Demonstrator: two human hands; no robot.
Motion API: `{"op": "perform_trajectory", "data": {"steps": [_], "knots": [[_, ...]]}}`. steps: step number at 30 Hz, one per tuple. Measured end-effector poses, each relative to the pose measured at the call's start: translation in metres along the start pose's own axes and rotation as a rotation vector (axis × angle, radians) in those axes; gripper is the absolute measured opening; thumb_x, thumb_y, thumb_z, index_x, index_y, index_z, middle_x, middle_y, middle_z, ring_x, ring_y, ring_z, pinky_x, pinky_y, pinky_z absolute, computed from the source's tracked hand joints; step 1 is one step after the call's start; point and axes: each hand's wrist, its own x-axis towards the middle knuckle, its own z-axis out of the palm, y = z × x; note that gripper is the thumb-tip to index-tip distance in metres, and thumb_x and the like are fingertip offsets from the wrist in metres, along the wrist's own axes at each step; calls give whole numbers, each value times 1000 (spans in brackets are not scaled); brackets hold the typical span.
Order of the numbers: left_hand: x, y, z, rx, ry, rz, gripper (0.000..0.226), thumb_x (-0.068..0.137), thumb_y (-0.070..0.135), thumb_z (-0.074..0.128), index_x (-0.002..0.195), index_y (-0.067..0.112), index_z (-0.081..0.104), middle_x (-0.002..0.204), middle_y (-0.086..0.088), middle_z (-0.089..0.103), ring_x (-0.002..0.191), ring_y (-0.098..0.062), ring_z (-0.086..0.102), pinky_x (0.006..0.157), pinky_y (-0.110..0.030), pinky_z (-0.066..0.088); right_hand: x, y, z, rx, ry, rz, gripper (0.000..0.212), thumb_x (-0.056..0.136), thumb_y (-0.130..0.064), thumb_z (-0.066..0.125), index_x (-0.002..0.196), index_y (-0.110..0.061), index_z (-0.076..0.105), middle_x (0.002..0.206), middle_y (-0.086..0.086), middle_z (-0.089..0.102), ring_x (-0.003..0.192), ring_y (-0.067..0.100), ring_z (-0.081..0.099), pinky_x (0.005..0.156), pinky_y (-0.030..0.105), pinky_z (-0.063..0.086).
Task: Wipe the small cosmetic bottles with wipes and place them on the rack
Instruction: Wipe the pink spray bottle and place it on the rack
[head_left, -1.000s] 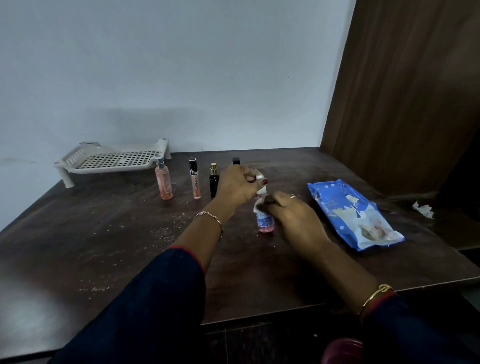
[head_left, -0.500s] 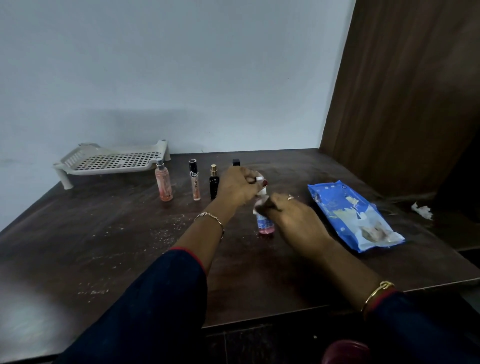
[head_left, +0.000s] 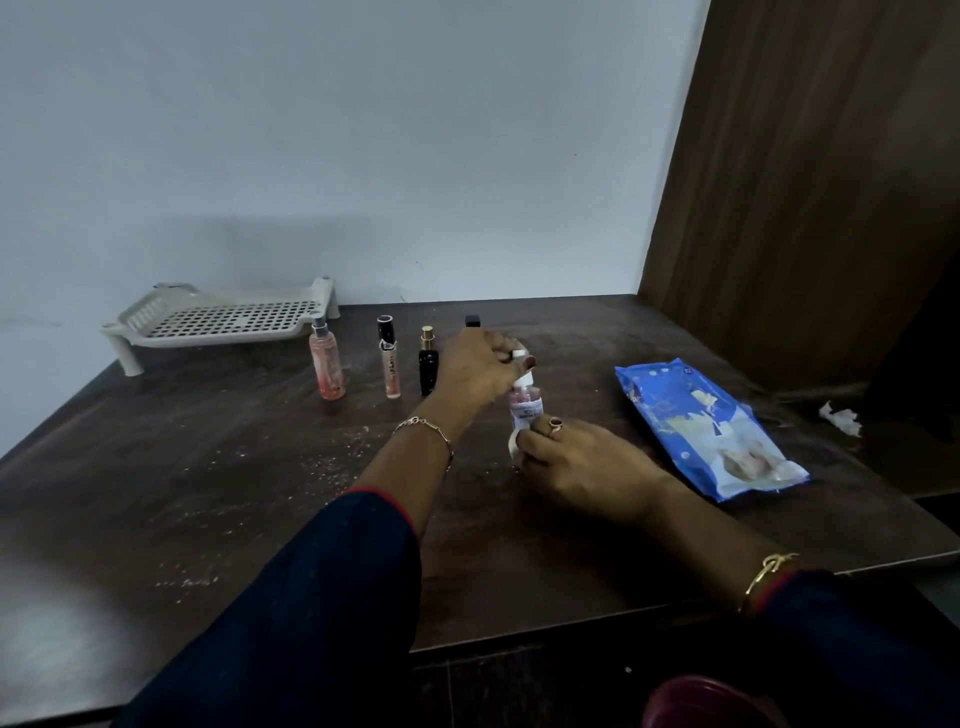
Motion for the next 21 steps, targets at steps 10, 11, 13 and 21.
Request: {"op": "perform_trajectory", "data": {"steps": [10,11,13,21], "knots": [[5,-11,-5,-15,-24,-7,25,80,12,71,103,4,69,103,-9,71,94,-15,64,91,-31,53,-44,34,-13,194,-53,274,26,92,-20,43,108,-17,63,108,-2,62,98,17,61,77,29,50],[5,-10,-4,-17,-28,-9,26,79,13,71,104,5,69,103,-10,71,95,-16,65,91,-32,53,-44,35,-16,224,14,340,31,87,-18,42,107,-15,65,106,2,65,95,21,64,72,31,55],[4,-9,-3,-21,-33,-15,27,79,14,72,104,6,70,103,-8,71,98,-16,65,91,-32,53,-37,34,-17,192,94,373,36,83,-16,41,107,-11,67,104,8,67,90,26,66,68,33,57],[1,-7,7,-126,14,-13,27,75,13,76,101,6,70,93,-7,73,85,-12,67,77,-20,55,-6,7,-4,1,-107,5,19,87,-18,55,99,-8,66,101,6,61,85,25,60,46,35,49]]}}
